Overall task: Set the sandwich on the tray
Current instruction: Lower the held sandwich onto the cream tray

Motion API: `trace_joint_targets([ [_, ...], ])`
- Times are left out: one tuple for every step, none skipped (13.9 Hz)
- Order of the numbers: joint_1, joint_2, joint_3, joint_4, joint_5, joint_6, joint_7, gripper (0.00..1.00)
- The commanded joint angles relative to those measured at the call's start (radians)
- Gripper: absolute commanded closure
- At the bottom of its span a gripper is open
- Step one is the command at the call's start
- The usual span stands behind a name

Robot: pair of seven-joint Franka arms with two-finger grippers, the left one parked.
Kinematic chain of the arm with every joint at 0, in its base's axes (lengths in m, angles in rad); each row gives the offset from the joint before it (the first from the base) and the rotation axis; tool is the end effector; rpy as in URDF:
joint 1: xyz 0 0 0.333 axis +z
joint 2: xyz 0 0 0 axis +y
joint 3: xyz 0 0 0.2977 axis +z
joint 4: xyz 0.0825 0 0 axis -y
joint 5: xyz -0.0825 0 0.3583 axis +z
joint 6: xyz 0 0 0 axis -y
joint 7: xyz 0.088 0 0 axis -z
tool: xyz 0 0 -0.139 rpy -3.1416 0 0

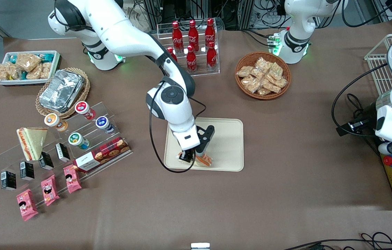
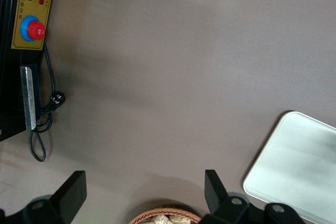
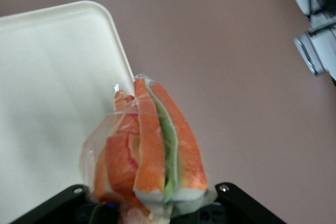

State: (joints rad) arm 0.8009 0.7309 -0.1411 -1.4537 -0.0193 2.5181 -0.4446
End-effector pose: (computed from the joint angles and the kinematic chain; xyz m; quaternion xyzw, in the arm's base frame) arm 0.5645 0.4622 0.2621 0.8207 0.5435 0.1732 0.0318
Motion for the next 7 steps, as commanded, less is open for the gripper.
trace_joint_targets([
  [-0.014,0.096,0.034,0.061,0.009,0.079,-0.101,0.76],
  [-0.014,0.113,0.035,0.084,0.009,0.08,-0.153,0.76],
  [-0.016,0.12,0.041,0.087,0.009,0.08,-0.19,0.76],
  [-0.016,0.122,0.043,0.087,0.012,0.08,-0.198,0.76],
  [-0.017,0.127,0.047,0.087,0.033,0.08,-0.198,0.76],
  [-0.017,0.131,0.048,0.087,0.067,0.08,-0.198,0.76],
  [-0.016,0.133,0.048,0.084,0.09,0.079,-0.2,0.76],
])
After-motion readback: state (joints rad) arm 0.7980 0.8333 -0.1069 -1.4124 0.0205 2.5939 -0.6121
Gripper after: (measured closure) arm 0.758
